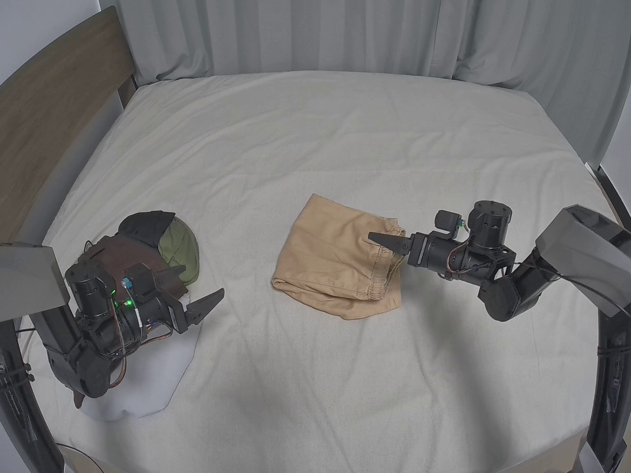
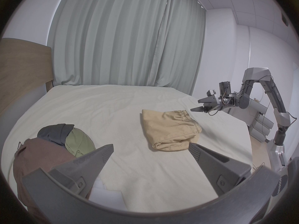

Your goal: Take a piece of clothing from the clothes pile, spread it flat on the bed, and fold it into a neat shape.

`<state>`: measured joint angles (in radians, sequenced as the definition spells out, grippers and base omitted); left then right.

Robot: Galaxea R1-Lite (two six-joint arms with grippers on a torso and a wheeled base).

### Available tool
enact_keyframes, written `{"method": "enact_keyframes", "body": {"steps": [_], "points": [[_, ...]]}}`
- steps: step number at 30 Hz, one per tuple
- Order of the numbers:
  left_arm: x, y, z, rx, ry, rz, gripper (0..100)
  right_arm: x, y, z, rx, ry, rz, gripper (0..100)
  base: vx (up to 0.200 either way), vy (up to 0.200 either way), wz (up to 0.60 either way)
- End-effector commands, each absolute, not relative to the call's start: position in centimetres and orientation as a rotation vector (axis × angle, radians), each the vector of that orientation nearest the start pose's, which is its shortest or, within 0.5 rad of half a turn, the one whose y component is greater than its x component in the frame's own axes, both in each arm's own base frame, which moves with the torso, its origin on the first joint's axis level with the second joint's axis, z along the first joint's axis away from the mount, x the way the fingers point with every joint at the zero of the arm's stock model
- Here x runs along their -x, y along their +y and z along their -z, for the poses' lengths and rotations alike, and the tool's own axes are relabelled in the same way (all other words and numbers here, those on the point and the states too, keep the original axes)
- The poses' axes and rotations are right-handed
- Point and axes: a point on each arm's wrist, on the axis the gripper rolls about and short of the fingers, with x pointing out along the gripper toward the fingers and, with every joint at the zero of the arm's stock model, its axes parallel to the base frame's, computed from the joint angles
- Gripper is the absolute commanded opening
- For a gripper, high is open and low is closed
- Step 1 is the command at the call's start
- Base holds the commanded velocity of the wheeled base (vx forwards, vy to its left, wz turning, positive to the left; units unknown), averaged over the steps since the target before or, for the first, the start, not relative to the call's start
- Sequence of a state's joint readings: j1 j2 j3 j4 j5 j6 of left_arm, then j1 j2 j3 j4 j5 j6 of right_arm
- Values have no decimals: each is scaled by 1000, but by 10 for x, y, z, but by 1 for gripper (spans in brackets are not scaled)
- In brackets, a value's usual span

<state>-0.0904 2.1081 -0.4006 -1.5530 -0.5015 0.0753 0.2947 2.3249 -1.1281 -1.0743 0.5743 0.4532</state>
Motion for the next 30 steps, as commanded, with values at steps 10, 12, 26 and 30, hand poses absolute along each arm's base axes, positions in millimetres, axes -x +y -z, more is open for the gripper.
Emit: {"method": "enact_keyframes", "body": {"steps": [10,12,26,30], "points": [[-301,-38,-59,-41,129,595,100,-432,157,18,-393,435,-774,100,0,0,0],[-301,-38,-60,-42,127,595,100,-432,157,19,-389,434,-773,100,0,0,0],[-275,-51,-95,-82,27,654,100,-404,141,-130,-344,113,-813,100,0,0,0],[-243,-68,-121,-102,-61,819,100,-360,116,-181,-250,9,-796,100,0,0,0]]}}
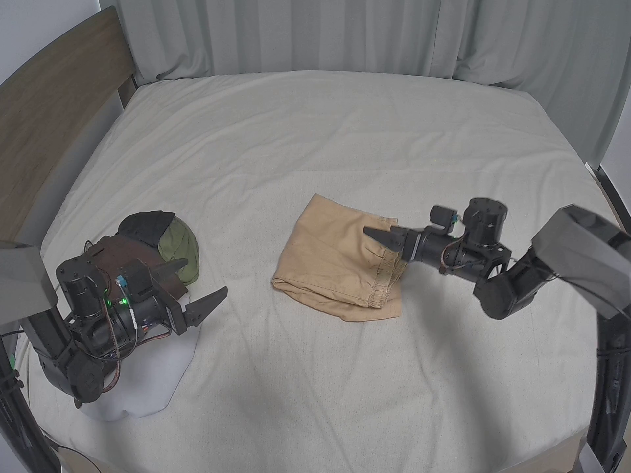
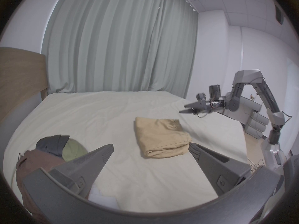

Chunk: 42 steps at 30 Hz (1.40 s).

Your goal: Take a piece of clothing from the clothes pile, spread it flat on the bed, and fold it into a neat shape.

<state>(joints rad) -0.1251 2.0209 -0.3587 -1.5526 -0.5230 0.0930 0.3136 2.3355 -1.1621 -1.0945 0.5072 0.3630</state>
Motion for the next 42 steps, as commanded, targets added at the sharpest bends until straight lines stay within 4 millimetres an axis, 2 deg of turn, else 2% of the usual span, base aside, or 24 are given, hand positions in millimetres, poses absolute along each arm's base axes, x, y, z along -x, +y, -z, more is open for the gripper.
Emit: {"method": "enact_keyframes", "body": {"steps": [1,3,4,5,7,9,10,11,13,14,15,18,20,22,23,24,27,34,37,39,42], "points": [[-235,-72,-127,-108,-88,847,100,-349,108,-186,-207,-11,-780,100,0,0,0],[-221,-79,-138,-113,-128,889,100,-330,90,-193,-127,-42,-743,100,0,0,0],[-219,-80,-139,-114,-136,894,100,-327,87,-193,-114,-46,-736,100,0,0,0],[-206,-84,-150,-113,-180,925,100,-307,70,-198,-46,-77,-697,100,0,0,0],[-193,-87,-158,-110,-219,952,100,-281,57,-203,12,-114,-675,100,0,0,0],[-177,-86,-164,-112,-252,976,100,-250,48,-208,44,-162,-660,100,0,0,0],[-176,-86,-165,-112,-253,975,100,-248,48,-208,46,-164,-658,100,0,0,0],[-160,-82,-170,-109,-285,987,100,-219,42,-210,56,-207,-652,100,0,0,0],[-145,-76,-176,-109,-328,982,100,-187,37,-209,69,-244,-648,100,0,0,0],[-145,-76,-176,-109,-328,982,100,-187,37,-209,69,-244,-648,100,0,0,0],[-131,-68,-182,-112,-367,959,100,-155,32,-208,78,-287,-638,100,0,0,0],[-113,-53,-188,-88,-389,837,100,-108,25,-209,100,-381,-632,100,0,0,0],[-103,-42,-190,-61,-395,739,100,-82,22,-209,129,-462,-626,100,0,0,0],[-100,-39,-190,-54,-397,706,100,-75,21,-209,132,-484,-624,100,0,0,0],[-91,-30,-193,-41,-413,620,100,-53,18,-210,147,-559,-616,100,0,0,0],[-85,-27,-194,-39,-423,587,100,-44,17,-209,152,-590,-607,100,0,0,0],[-74,-21,-191,-42,-407,524,100,-25,13,-199,167,-621,-576,100,0,0,0],[-43,-13,-168,-54,-312,463,100,16,10,-164,171,-592,-544,100,0,0,0],[-25,-10,-156,-52,-284,437,100,31,9,-138,156,-531,-531,100,0,0,0],[-13,-9,-148,-51,-274,419,100,32,8,-129,137,-487,-492,100,0,0,0],[6,-7,-131,-42,-266,415,100,27,6,-128,97,-440,-379,100,0,0,0]]}}
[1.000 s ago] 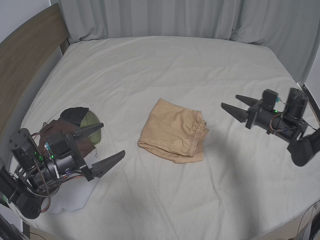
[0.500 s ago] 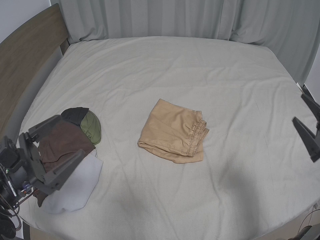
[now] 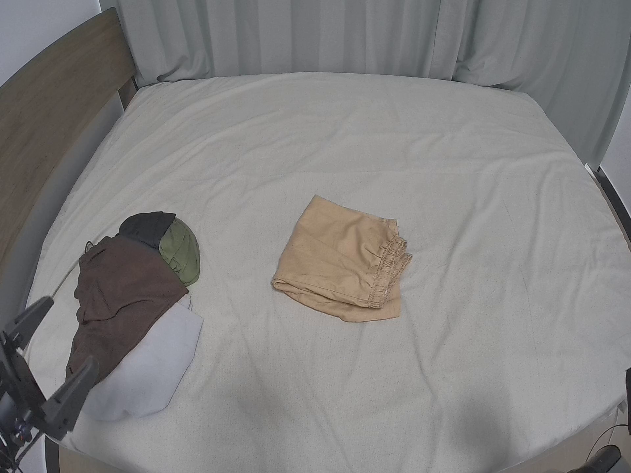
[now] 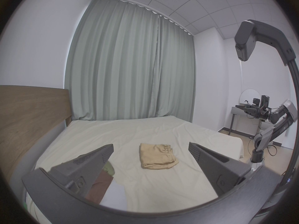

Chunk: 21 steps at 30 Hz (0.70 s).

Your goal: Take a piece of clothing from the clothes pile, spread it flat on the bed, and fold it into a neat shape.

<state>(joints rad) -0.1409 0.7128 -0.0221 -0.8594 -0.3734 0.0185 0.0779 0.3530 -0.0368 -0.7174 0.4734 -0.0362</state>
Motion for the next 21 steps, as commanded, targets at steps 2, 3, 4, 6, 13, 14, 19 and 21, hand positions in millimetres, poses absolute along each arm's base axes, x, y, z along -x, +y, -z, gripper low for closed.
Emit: {"method": "enact_keyframes", "body": {"steps": [2,3,4,6,13,14,19,21], "points": [[16,-6,-118,-39,-245,408,100,23,4,-119,72,-345,-303,100,0,0,0],[20,-6,-107,-42,-217,397,100,21,4,-112,67,-267,-259,100,0,0,0],[20,-6,-103,-50,-189,391,100,19,3,-106,66,-215,-222,100,0,0,0],[18,-6,-100,-46,-146,376,100,18,2,-101,57,-157,-175,100,0,0,0],[17,-4,-87,-63,-20,306,100,22,1,-77,49,-11,-9,100,0,0,0],[17,-4,-84,-50,14,277,100,22,0,-77,40,-8,-15,100,0,0,0],[23,-5,-83,-70,-75,191,100,22,0,-76,-1,14,6,100,0,0,0],[23,-4,-83,-65,-77,173,100,22,0,-76,-1,14,6,100,0,0,0]]}}
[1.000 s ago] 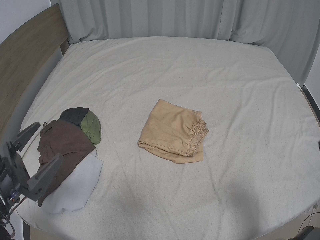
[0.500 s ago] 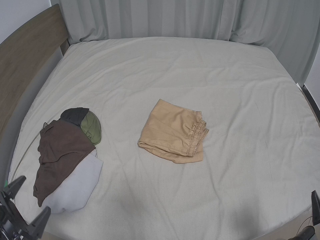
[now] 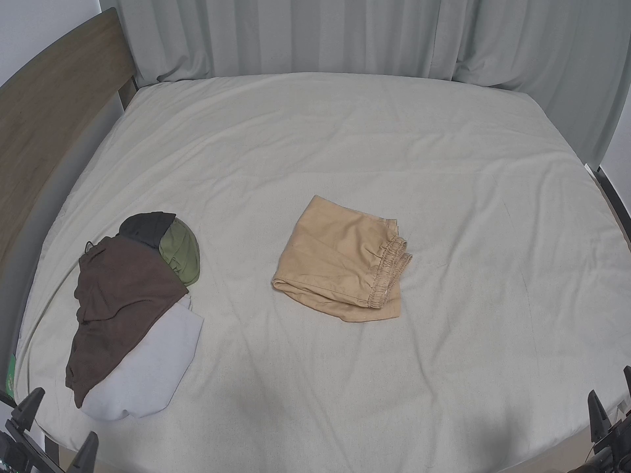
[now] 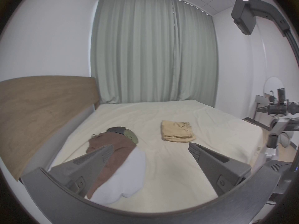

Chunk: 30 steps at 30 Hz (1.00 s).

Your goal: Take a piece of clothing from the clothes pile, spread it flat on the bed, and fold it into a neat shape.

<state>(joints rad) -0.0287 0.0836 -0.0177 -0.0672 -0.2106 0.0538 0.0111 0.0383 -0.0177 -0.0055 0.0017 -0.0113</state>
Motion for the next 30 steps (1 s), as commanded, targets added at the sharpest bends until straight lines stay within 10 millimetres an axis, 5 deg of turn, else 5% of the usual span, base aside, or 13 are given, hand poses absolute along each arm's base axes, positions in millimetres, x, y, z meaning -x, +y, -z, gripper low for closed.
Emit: {"method": "enact_keyframes", "body": {"steps": [1,8,30], "points": [[23,-4,-83,-58,-76,159,100,22,0,-76,-1,14,6,100,0,0,0],[23,1,-74,0,15,-40,100,22,-1,-75,-6,17,26,100,0,0,0],[23,0,-76,-9,2,-26,100,22,0,-76,11,11,-22,100,0,0,0]]}}
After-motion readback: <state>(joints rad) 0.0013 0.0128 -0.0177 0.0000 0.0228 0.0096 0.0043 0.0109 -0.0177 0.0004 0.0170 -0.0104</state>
